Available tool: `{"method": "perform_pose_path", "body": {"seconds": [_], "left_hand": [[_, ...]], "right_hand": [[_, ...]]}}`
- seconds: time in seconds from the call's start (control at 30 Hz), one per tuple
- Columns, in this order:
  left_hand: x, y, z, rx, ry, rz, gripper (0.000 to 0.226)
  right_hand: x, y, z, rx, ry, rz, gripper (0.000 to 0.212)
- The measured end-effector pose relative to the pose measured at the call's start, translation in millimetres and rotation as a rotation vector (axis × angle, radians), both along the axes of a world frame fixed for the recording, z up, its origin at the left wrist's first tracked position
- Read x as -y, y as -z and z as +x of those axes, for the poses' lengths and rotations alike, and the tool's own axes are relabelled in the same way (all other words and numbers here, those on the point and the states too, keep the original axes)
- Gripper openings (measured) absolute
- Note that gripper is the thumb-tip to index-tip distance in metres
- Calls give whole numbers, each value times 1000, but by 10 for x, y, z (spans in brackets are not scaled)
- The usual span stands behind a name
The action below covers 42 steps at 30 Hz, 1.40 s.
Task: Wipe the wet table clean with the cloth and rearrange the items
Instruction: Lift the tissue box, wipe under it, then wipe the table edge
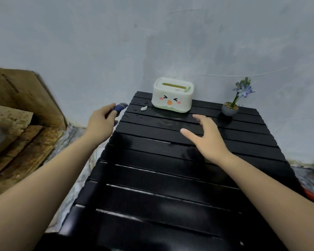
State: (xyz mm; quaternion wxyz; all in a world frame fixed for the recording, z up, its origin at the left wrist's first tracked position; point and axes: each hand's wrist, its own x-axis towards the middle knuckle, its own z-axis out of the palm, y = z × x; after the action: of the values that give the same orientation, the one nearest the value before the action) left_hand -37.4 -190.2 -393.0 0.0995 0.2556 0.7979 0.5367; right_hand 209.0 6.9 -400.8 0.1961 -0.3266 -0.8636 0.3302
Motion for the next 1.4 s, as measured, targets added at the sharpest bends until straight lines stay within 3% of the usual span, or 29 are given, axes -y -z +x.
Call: {"method": "perform_pose_path", "body": {"seconds": [0.27,0.37,0.47,0.57,0.73,0.83,0.93,1.0,1.07,1.13,1.27,1.4], "left_hand": [[-907,600,-686,-339,2,-205,20],[-1170,877,-724,-511,-33,-518,20],[-1343,1014,-684,-622,-118,-753,35],[-1456,1023,-580,-667,-102,-717,40],[-1524,816,-191,-562,88,-611,36],[-1361,732,15,-506,301,-403,30],[-1224,653,99,-323,542,-179,34],[-1273,550,-51,-240,494,-74,32],[-1383,522,-360,-336,262,-26,31],[-1504,580,-655,-410,115,-113,32],[-1931,814,-701,-531,0,-556,21],[-2524,653,-128,-543,122,-643,28]], "right_hand": [[-1002,109,-1060,-197,21,-151,119],[-1249,223,-1271,-179,-2,-150,127],[-1374,335,-1365,-200,-41,-152,124],[-1455,430,-1378,-289,-56,-145,108],[-1488,414,-1245,-344,-33,-168,96],[-1507,321,-1070,-416,-13,-145,95],[-1544,138,-912,-518,-13,-125,91],[-1566,1,-844,-576,-25,-118,88],[-1572,-116,-803,-611,-34,-93,87],[-1566,-195,-783,-635,-39,-73,86],[-1576,-228,-781,-660,-31,-61,85],[-1644,-219,-781,-667,-18,-49,86]]}}
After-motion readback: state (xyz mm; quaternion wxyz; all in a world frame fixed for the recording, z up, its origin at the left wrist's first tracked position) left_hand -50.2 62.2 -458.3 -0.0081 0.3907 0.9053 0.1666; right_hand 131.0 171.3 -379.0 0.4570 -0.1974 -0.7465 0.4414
